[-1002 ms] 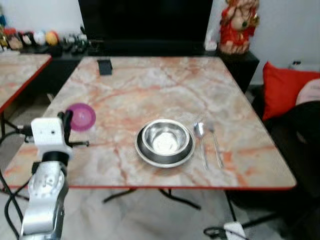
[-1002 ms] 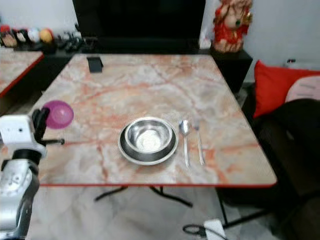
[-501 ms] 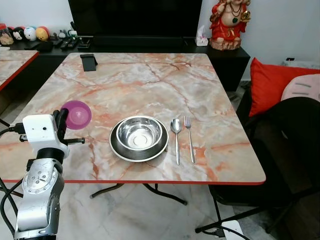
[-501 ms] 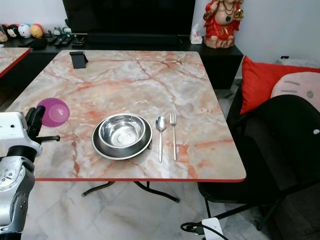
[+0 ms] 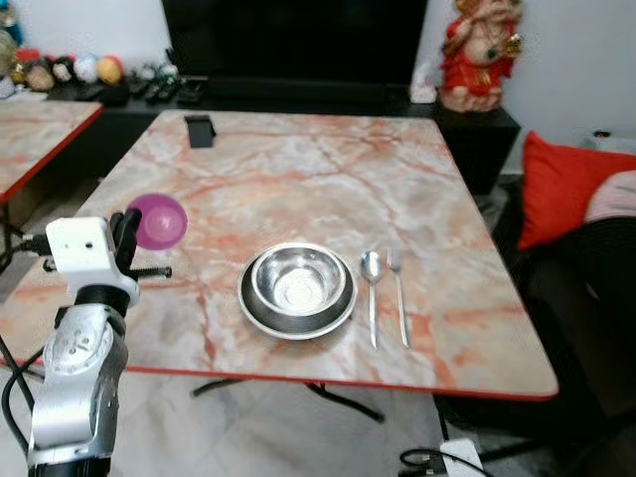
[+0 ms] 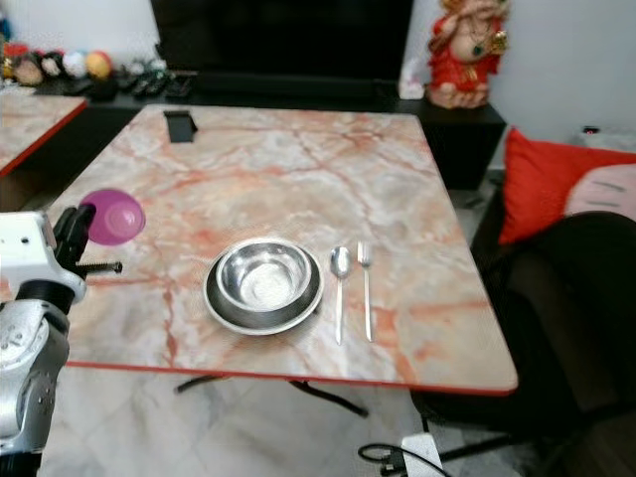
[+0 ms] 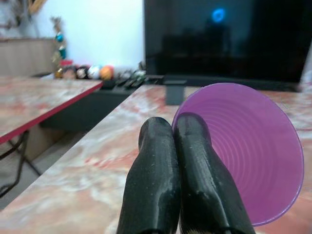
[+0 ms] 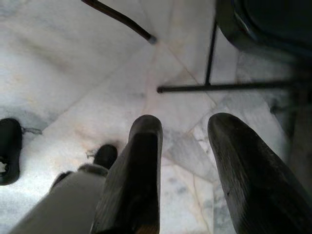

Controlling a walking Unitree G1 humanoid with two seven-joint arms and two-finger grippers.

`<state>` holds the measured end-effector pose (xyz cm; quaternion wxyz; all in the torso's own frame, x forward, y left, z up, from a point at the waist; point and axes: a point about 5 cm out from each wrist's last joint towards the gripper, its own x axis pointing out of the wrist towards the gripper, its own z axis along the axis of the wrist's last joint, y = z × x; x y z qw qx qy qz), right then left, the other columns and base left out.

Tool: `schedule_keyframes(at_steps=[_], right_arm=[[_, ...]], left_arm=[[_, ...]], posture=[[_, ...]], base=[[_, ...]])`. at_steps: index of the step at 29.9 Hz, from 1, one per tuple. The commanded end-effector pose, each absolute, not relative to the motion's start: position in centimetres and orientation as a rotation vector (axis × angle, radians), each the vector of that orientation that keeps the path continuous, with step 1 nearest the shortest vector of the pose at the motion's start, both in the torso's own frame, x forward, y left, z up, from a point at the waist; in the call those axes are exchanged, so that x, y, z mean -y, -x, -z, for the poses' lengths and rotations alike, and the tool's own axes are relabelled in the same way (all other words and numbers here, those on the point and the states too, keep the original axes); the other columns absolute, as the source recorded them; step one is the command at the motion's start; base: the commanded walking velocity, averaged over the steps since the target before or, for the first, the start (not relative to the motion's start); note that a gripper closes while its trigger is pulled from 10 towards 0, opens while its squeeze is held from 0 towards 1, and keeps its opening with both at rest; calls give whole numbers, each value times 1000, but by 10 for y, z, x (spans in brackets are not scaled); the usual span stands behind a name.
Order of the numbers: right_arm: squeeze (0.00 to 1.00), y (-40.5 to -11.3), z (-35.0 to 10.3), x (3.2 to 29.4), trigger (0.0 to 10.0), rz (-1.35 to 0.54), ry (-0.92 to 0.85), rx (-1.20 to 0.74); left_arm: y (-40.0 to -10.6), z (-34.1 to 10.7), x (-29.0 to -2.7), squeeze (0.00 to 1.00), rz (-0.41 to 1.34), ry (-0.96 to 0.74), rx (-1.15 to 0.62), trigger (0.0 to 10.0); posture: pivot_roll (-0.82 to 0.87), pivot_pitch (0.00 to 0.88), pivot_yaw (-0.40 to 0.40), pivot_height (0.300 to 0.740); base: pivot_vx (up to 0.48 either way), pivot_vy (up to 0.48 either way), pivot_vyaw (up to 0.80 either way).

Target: Setting the table

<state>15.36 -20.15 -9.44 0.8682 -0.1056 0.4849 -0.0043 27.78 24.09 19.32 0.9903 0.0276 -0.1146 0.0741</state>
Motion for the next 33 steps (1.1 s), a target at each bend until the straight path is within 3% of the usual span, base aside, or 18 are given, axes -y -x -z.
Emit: schedule_keyframes(at_steps=[1,7,17,22,25,33], right_arm=[[0,-153,94,202,10000,14,215,-1018],[0,-154,95,200,10000,7,220,-1018],[0,-152,95,200,10000,2,224,-1024],[0,-152,96,200,10000,0,227,-1025],[0,-153,95,198,10000,-12,240,-1025],[0,-154,95,196,10000,-58,288,-1030]], left_arm=[[-280,-200,-238,0,-117,-39,243,10000],[-281,-202,-235,0,-88,3,253,10000],[-287,-211,-242,0,-37,77,167,10000],[-289,-209,-243,0,-3,39,84,10000],[-293,-205,-258,0,-59,31,-114,10000],[-300,-194,-261,0,-32,57,-266,10000]], posture=[[39,0,-23,740],[39,0,-23,740],[38,0,-24,740],[42,0,-25,740],[43,0,-24,740],[43,0,-19,740]], base=[[379,0,0],[336,0,0],[0,0,0],[0,0,0],[0,0,0],[0,0,0]])
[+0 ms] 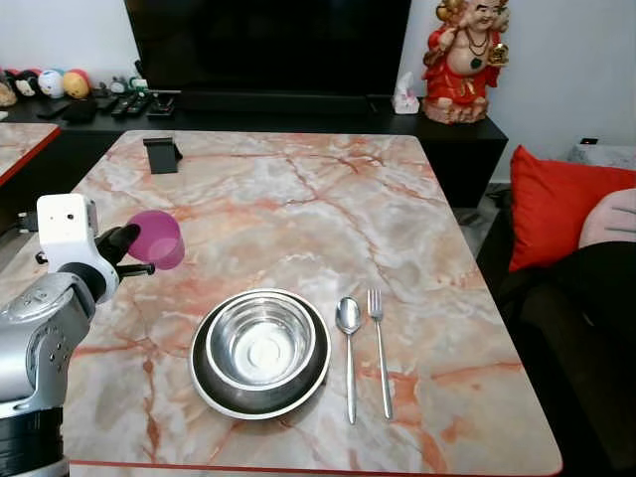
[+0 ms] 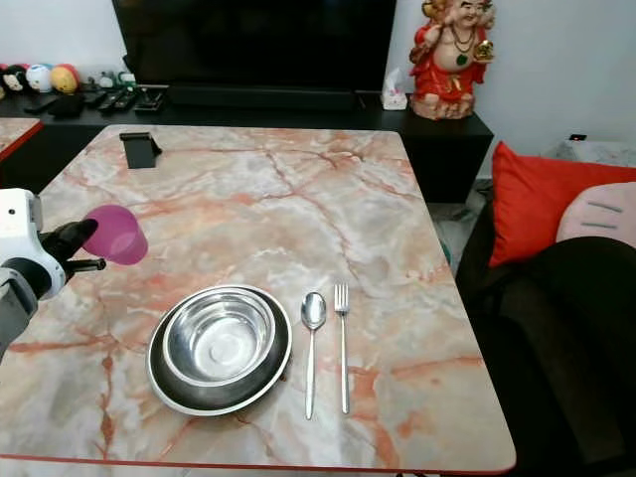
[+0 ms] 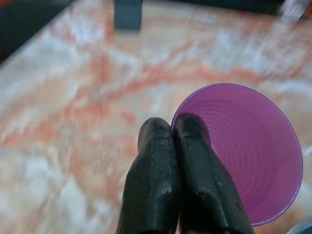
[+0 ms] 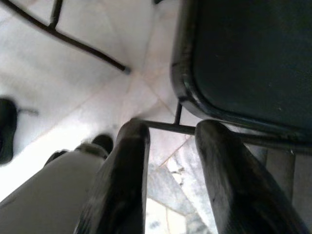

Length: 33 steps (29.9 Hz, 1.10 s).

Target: Setting the table

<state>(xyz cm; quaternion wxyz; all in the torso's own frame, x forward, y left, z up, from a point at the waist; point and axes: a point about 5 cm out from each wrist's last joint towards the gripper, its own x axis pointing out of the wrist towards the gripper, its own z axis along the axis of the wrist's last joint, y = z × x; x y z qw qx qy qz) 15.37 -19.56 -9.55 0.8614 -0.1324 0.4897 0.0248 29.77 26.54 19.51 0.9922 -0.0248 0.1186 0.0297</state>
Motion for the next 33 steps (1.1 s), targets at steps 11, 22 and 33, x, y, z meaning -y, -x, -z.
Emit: schedule_keyframes(at_steps=[11,22,33], right_arm=[[0,-152,96,195,10000,-70,297,-1040],[0,-151,97,195,10000,-80,312,-1043],[0,-151,97,194,10000,-84,318,-1041]], left_arm=[[-298,-177,-253,0,15,102,-458,10000],[-297,-178,-250,0,16,113,-499,10000],[-297,-177,-249,1000,12,116,-510,10000]], posture=[[35,0,-3,740],[40,0,-4,740],[39,0,-4,740]], base=[[0,0,0],[0,0,0],[0,0,0]])
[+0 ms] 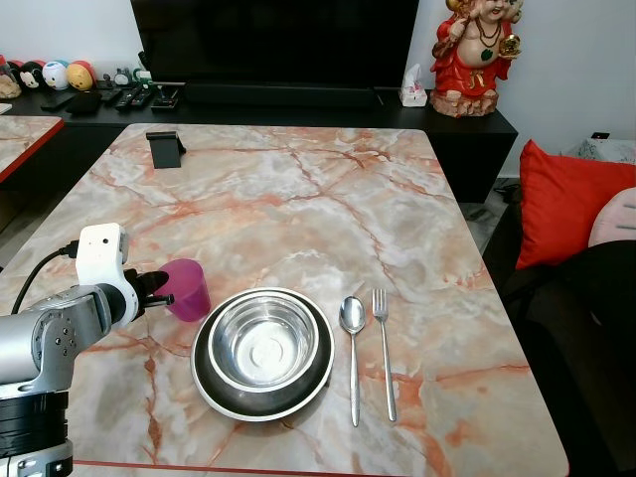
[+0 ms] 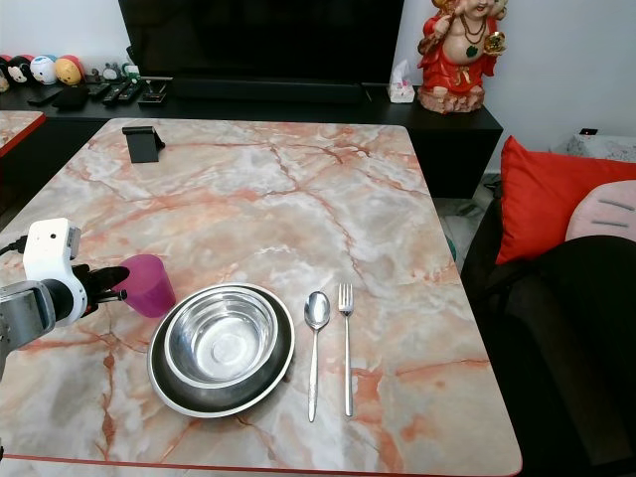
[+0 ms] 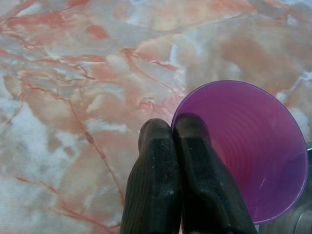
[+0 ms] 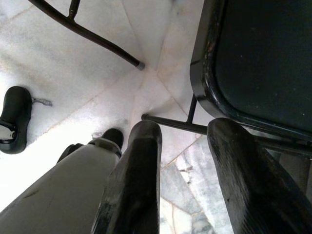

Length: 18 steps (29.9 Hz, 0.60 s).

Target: Setting the table

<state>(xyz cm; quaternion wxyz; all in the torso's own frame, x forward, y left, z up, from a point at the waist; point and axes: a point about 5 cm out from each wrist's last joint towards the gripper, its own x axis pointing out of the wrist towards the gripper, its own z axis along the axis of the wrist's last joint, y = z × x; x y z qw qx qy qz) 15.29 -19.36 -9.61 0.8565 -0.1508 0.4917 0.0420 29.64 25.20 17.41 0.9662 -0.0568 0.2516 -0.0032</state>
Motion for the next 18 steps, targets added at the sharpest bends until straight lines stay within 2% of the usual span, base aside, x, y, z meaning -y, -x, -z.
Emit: schedule_keyframes(at_steps=[1,17,18], right_arm=[[0,-151,97,194,10000,-84,318,-1040],[0,-151,97,192,10000,-85,315,-1036],[0,-151,97,192,10000,-84,314,-1036]], left_arm=[[-297,-178,-249,1000,12,116,-509,10000],[-301,-192,-247,980,8,126,-436,10000],[-301,-194,-247,529,8,128,-428,10000]], posture=[[39,0,-4,740],[40,0,-3,740],[41,0,-4,740]], base=[[0,0,0],[0,0,0],[0,0,0]])
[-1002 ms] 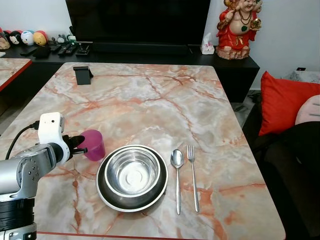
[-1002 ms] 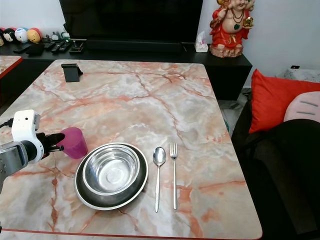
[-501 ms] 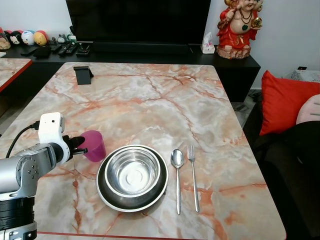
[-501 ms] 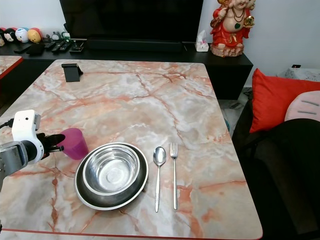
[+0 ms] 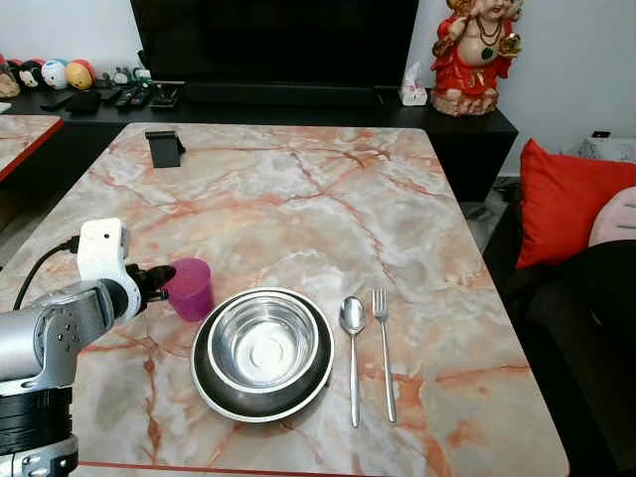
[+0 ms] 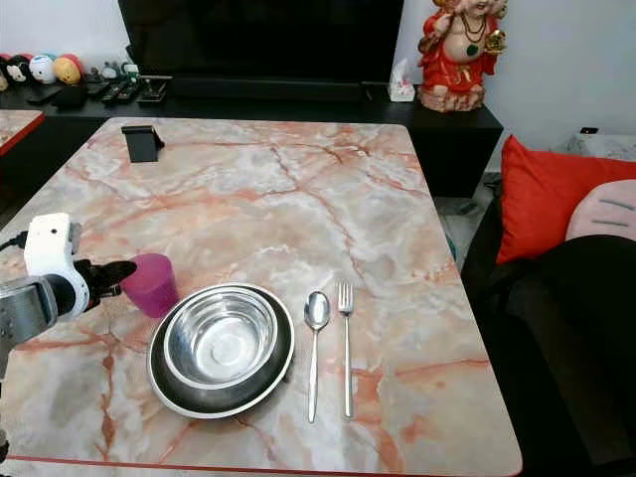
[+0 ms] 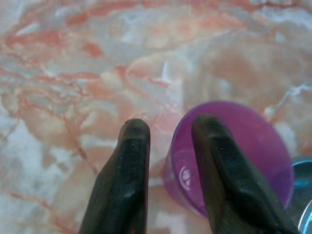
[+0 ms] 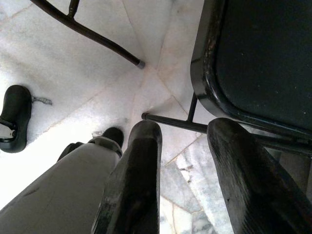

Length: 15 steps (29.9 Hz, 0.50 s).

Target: Setting the table

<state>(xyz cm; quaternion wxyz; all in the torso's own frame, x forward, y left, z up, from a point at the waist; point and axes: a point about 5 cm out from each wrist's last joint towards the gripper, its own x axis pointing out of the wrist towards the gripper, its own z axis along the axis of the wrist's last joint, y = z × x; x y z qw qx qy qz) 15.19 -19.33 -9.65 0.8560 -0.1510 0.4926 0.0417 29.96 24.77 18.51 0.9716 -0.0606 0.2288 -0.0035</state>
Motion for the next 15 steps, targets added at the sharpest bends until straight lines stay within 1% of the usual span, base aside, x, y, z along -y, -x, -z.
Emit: schedule_keyframes(at_steps=[1,6,8,10,11,12,13,14,15], right_arm=[[0,-152,97,192,10000,-84,314,-1035],[0,-152,97,192,10000,-85,314,-1033],[0,-153,96,191,10000,-85,313,-1030],[0,-154,96,191,10000,-85,312,-1027],[0,-154,96,191,10000,-85,312,-1025],[0,-155,96,190,10000,-85,312,-1025],[0,-155,96,190,10000,-84,311,-1023],[0,-155,95,191,10000,-83,310,-1021],[0,-155,95,191,10000,-83,310,-1021]], left_arm=[[-301,-195,-247,0,7,128,-423,10000],[-302,-204,-248,0,4,122,-368,10000],[-304,-222,-250,0,-9,83,-228,10000],[-304,-233,-253,0,-40,-14,-133,10000],[-303,-243,-252,0,-51,-37,-17,10000],[-301,-246,-252,0,-58,-61,34,10000],[-298,-248,-252,0,-77,-129,87,10000],[-297,-247,-250,0,-82,-164,102,10000],[-297,-247,-250,0,-82,-164,102,10000]], posture=[[40,0,-4,740],[40,0,-4,740],[39,0,-4,740],[42,0,-5,740],[40,0,-5,740],[37,0,-5,740],[36,0,-6,740],[35,0,-4,740],[35,0,-4,740]], base=[[0,0,0],[0,0,0],[0,0,0],[0,0,0],[0,0,0],[0,0,0],[0,0,0],[0,0,0],[0,0,0]])
